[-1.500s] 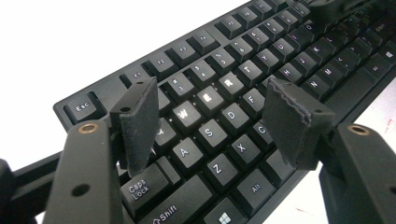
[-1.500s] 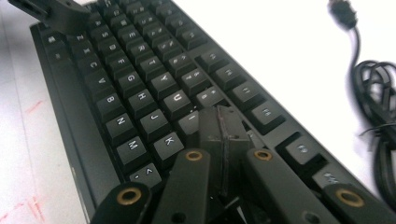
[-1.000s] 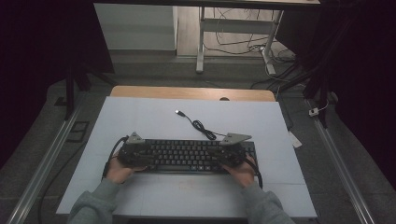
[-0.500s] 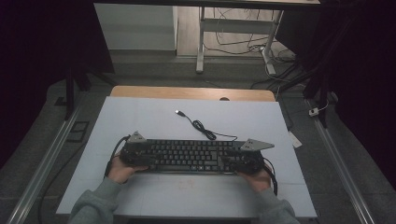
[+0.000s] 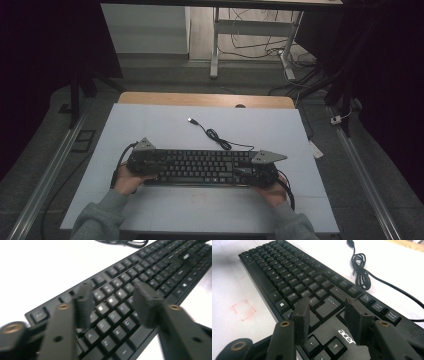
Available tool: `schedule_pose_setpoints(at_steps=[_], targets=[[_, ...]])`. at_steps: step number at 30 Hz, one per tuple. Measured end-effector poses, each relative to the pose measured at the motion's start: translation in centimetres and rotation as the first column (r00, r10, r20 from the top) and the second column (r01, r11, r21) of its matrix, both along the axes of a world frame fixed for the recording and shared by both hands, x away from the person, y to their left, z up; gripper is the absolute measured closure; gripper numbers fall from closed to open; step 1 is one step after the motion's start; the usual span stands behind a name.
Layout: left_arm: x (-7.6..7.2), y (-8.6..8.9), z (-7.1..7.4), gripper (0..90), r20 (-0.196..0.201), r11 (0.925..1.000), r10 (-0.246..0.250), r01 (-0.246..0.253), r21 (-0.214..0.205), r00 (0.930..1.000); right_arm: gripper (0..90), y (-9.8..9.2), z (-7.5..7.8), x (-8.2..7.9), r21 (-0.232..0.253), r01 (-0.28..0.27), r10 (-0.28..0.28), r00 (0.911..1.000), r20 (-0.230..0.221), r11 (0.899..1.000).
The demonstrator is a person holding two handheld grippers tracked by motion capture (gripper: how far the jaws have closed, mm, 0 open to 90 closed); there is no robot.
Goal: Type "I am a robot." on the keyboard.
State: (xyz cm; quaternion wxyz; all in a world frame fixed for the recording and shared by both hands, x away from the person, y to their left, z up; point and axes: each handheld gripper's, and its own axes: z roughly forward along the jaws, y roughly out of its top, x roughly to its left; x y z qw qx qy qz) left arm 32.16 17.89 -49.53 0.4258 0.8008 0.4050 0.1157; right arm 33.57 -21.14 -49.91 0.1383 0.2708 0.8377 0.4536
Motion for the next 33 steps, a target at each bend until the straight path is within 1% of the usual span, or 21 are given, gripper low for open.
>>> schedule_pose_setpoints(at_steps=[2, 3, 5, 6, 9, 11, 16, 17, 18, 20, 21, 25, 27, 31, 33], targets=[[0.1, -0.4, -0.1, 74.0, 0.001, 0.9993, -0.036, 0.036, -0.005, 0.9993, 55.5, 0.0, 0.0, 0.1, -0.005, 0.001, -0.001, 1.0000, 0.003, 1.000], [0.1, -0.6, -0.2, 79.8, -0.003, 0.9989, -0.046, 0.046, -0.004, 0.9989, 55.5, 0.1, -0.1, 0.2, 0.002, 0.003, -0.003, 1.0000, 0.002, 1.000], [0.1, -1.2, -0.4, 87.4, -0.015, 0.9973, -0.073, 0.073, 0.004, 0.9972, 55.4, 0.0, -0.1, 0.3, -0.007, 0.009, -0.009, 1.0000, 0.000, 1.000], [0.1, -1.4, -0.4, 88.6, -0.018, 0.9962, -0.086, 0.086, 0.013, 0.9961, 55.3, 0.0, -0.1, 0.3, -0.009, 0.011, -0.011, 0.9999, 0.000, 1.000], [0.0, -2.4, -0.7, 88.7, -0.028, 0.9938, -0.106, 0.107, 0.029, 0.9940, 55.2, 0.1, -0.2, 0.4, -0.007, 0.007, -0.007, 1.0000, -0.001, 1.000], [0.0, -3.1, -1.0, 88.7, -0.037, 0.9914, -0.120, 0.122, 0.048, 0.9920, 55.2, 0.2, -0.2, 0.4, -0.009, 0.006, -0.006, 1.0000, 0.001, 1.000], [0.1, -4.4, -1.5, 88.7, -0.049, 0.9878, -0.135, 0.138, 0.071, 0.9896, 55.0, 0.4, -0.3, 0.4, -0.017, -0.011, 0.011, 0.9999, 0.002, 1.000], [0.2, -4.7, -1.6, 88.7, -0.053, 0.9863, -0.141, 0.144, 0.080, 0.9887, 54.9, 0.4, -0.3, 0.4, -0.012, -0.011, 0.011, 0.9999, 0.003, 1.000], [0.2, -4.9, -1.6, 88.7, -0.054, 0.9863, -0.139, 0.143, 0.081, 0.9888, 54.9, 0.4, -0.3, 0.3, -0.011, -0.011, 0.011, 0.9999, 0.004, 1.000], [0.2, -5.2, -1.9, 88.7, -0.059, 0.9840, -0.145, 0.151, 0.095, 0.9876, 54.8, 0.3, -0.2, 0.3, -0.023, -0.005, 0.006, 1.0000, 0.006, 1.000], [0.2, -5.3, -2.0, 88.7, -0.061, 0.9835, -0.146, 0.152, 0.099, 0.9874, 54.8, 0.3, -0.2, 0.3, -0.018, -0.012, 0.012, 0.9999, 0.003, 1.000], [0.3, -5.4, -2.2, 88.7, -0.066, 0.9820, -0.145, 0.151, 0.113, 0.9873, 54.6, 0.2, -0.2, 0.2, -0.023, -0.006, 0.006, 1.0000, 0.003, 1.000], [0.3, -5.4, -2.2, 88.7, -0.070, 0.9817, -0.146, 0.153, 0.113, 0.9868, 54.6, 0.2, -0.3, 0.2, -0.025, -0.004, 0.004, 1.0000, 0.003, 1.000], [0.2, -5.7, -2.4, 88.7, -0.076, 0.9778, -0.153, 0.162, 0.133, 0.9853, 54.3, 0.2, -0.3, 0.2, -0.026, -0.007, 0.007, 1.0000, 0.001, 1.000], [0.2, -5.7, -2.5, 88.7, -0.077, 0.9775, -0.154, 0.163, 0.134, 0.9851, 54.2, 0.3, -0.3, 0.2, -0.030, -0.006, 0.006, 1.0000, 0.003, 1.000]])
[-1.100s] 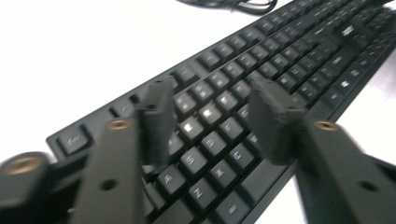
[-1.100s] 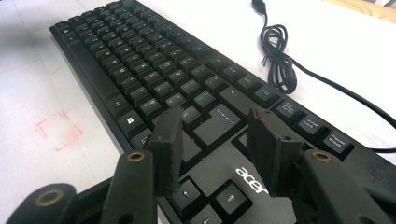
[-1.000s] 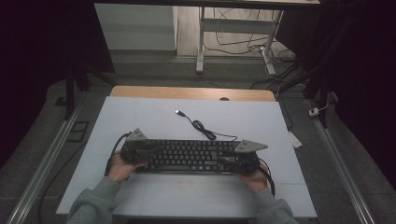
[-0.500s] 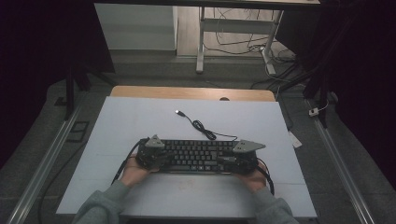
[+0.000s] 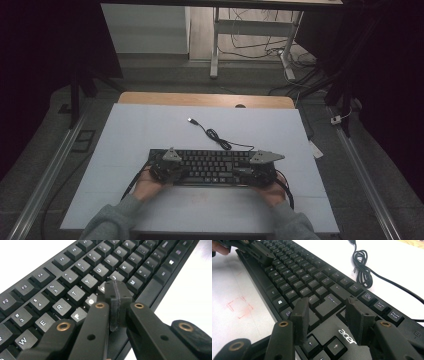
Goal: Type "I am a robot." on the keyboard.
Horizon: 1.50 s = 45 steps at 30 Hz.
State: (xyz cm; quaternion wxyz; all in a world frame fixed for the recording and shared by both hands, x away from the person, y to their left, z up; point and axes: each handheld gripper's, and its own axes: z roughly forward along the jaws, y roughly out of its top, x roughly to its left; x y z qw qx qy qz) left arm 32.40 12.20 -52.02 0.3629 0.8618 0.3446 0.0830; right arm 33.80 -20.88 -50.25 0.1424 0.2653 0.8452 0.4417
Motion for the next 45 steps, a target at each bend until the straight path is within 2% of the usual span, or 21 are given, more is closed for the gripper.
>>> schedule_pose_setpoints(at_steps=[4, 10, 14, 17, 19, 21, 23, 27, 31, 36, 41, 43, 45], targets=[[0.0, 0.0, -0.2, 88.8, -0.006, 0.9999, 0.002, -0.002, 0.012, 1.0000, 54.2, 0.0, 0.0, 0.0, -0.001, -0.002, 0.002, 1.0000, -0.001, 1.000], [-0.1, 0.1, -0.1, 88.9, 0.011, 1.0000, 0.006, -0.006, -0.006, 0.9999, 54.0, 0.1, -0.1, 0.0, -0.009, -0.003, 0.003, 1.0000, -0.005, 1.000], [-0.5, 1.3, 1.1, 88.8, 0.057, 0.9966, 0.042, -0.038, -0.073, 0.9975, 53.8, 0.1, -0.1, 0.0, -0.003, -0.005, 0.005, 1.0000, -0.001, 1.000], [-0.6, 2.5, 1.8, 88.7, 0.070, 0.9923, 0.076, -0.068, -0.103, 0.9947, 53.6, 0.1, -0.1, 0.0, -0.006, -0.001, 0.001, 1.0000, -0.003, 1.000], [-0.6, 3.4, 2.2, 87.4, 0.063, 0.9865, 0.109, -0.100, -0.130, 0.9921, 53.5, 0.2, -0.1, 0.0, 0.001, -0.008, 0.008, 1.0000, -0.005, 1.000], [-0.6, 4.4, 2.4, 78.4, 0.052, 0.9774, 0.150, -0.140, -0.158, 0.9873, 53.3, 0.3, -0.1, 0.0, -0.001, -0.009, 0.009, 1.0000, -0.003, 1.000], [-0.6, 5.2, 2.7, 65.5, 0.052, 0.9696, 0.191, -0.180, -0.166, 0.9802, 53.1, 0.4, -0.1, 0.0, -0.005, -0.013, 0.013, 0.9999, -0.003, 1.000], [-0.8, 6.3, 2.9, 50.9, 0.045, 0.9601, 0.236, -0.226, -0.165, 0.9706, 52.8, 0.4, -0.3, 0.1, -0.001, -0.015, 0.015, 0.9998, -0.009, 1.000], [-0.9, 6.6, 2.8, 44.1, 0.036, 0.9599, 0.244, -0.236, -0.151, 0.9691, 52.5, 0.7, -0.4, 0.2, 0.001, -0.013, 0.013, 0.9999, -0.010, 1.000], [-1.2, 6.6, 2.8, 38.0, 0.027, 0.9633, 0.243, -0.238, -0.124, 0.9696, 52.3, 1.0, -0.3, 0.3, 0.000, -0.012, 0.012, 0.9999, -0.005, 1.000], [-1.4, 6.7, 2.7, 35.5, 0.018, 0.9649, 0.239, -0.235, -0.116, 0.9708, 52.3, 1.3, -0.4, 0.7, 0.005, -0.017, 0.017, 0.9998, -0.006, 1.000], [-1.4, 6.7, 2.7, 34.9, 0.015, 0.9658, 0.236, -0.233, -0.114, 0.9717, 52.0, 1.6, -0.3, 0.9, -0.008, -0.017, 0.017, 0.9998, -0.008, 1.000], [-1.4, 6.8, 2.6, 34.7, 0.014, 0.9663, 0.235, -0.232, -0.111, 0.9719, 52.0, 1.9, -0.2, 1.0, 0.005, -0.027, 0.027, 0.9996, -0.008, 1.000]])
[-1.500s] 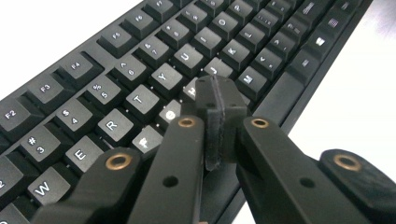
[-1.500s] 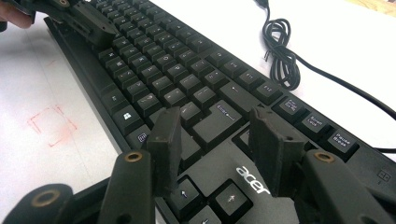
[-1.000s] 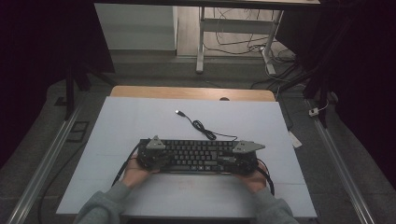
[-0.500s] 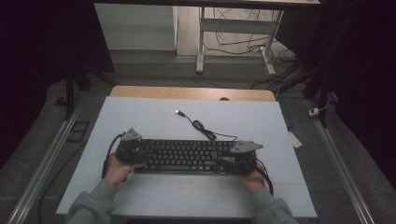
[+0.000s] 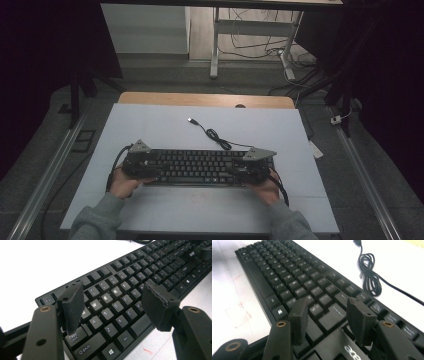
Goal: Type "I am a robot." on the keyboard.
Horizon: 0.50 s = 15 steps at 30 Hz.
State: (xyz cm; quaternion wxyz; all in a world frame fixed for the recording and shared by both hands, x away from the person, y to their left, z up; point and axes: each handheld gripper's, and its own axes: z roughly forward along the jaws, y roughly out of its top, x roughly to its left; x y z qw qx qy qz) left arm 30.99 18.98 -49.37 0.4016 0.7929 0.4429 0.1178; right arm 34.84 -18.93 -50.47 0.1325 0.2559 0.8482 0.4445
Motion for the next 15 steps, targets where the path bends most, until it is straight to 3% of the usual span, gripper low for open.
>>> schedule_pose_setpoints(at_steps=[10, 14, 15], targets=[[-0.2, 0.1, -0.2, 34.2, -0.005, 1.0000, 0.006, -0.006, 0.000, 1.0000, 55.6, 2.2, 0.7, 0.9, 0.009, -0.034, 0.034, 0.9993, 0.014, 0.999], [-0.3, 0.2, -0.3, 34.3, -0.004, 0.9999, 0.011, -0.011, -0.003, 0.9999, 64.0, 3.2, 0.9, 1.2, 0.009, -0.050, 0.049, 0.9984, 0.028, 0.999], [-0.3, 0.2, -0.3, 34.3, -0.004, 0.9999, 0.012, -0.012, -0.002, 0.9999, 69.6, 3.5, 1.0, 1.3, 0.011, -0.055, 0.055, 0.9982, 0.023, 0.998]])
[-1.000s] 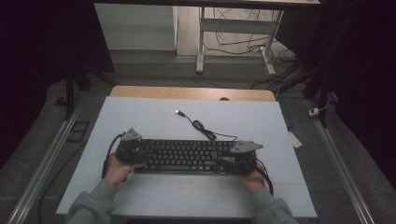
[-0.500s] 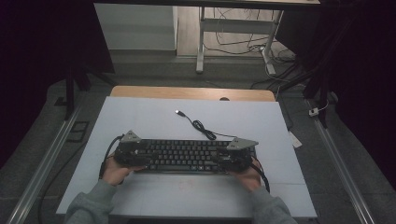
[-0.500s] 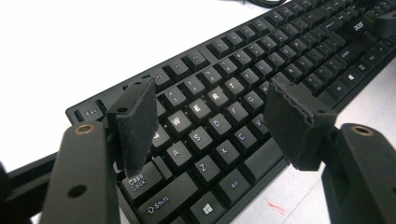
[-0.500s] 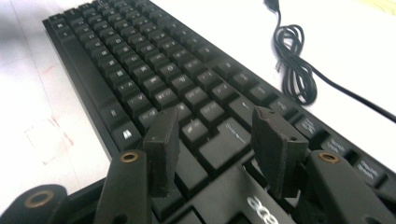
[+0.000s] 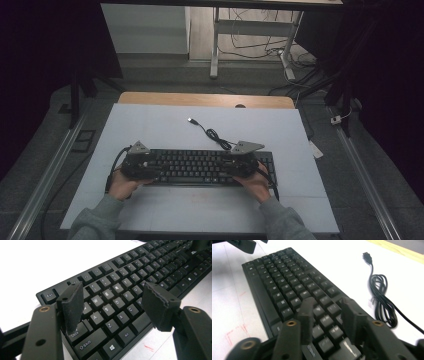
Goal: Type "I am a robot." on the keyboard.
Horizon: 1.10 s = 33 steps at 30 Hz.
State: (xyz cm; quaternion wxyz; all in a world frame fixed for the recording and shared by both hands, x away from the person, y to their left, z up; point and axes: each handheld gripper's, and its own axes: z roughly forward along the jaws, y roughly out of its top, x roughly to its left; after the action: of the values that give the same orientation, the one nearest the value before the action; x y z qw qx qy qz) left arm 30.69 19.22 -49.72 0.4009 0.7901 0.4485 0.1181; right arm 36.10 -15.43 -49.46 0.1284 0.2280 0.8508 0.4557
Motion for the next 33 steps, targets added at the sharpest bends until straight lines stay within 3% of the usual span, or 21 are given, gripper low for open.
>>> schedule_pose_setpoints(at_steps=[5, 18, 21, 31, 33], targets=[[0.0, -0.1, -0.1, 34.2, -0.002, 1.0000, -0.008, 0.008, 0.004, 1.0000, 89.5, 1.4, 0.3, 0.3, 0.001, -0.047, 0.047, 0.9983, -0.033, 0.999], [0.0, -0.5, -0.5, 33.9, -0.009, 0.9995, -0.024, 0.024, 0.018, 0.9997, 89.6, 5.6, -1.6, 1.6, -0.103, -0.094, 0.086, 0.9928, -0.083, 0.990], [0.0, -0.5, -0.6, 33.9, -0.012, 0.9995, -0.023, 0.023, 0.021, 0.9997, 89.6, 5.8, -1.8, 1.7, -0.125, -0.087, 0.077, 0.9936, -0.083, 0.988], [0.0, -0.7, -0.8, 33.8, -0.016, 0.9989, -0.030, 0.030, 0.035, 0.9994, 89.6, 5.7, -2.1, 2.2, -0.115, -0.068, 0.058, 0.9946, -0.085, 0.991], [0.0, -0.8, -0.9, 33.8, -0.017, 0.9989, -0.030, 0.030, 0.037, 0.9994, 89.7, 5.8, -2.2, 2.1, -0.135, -0.068, 0.058, 0.9951, -0.080, 0.988]])
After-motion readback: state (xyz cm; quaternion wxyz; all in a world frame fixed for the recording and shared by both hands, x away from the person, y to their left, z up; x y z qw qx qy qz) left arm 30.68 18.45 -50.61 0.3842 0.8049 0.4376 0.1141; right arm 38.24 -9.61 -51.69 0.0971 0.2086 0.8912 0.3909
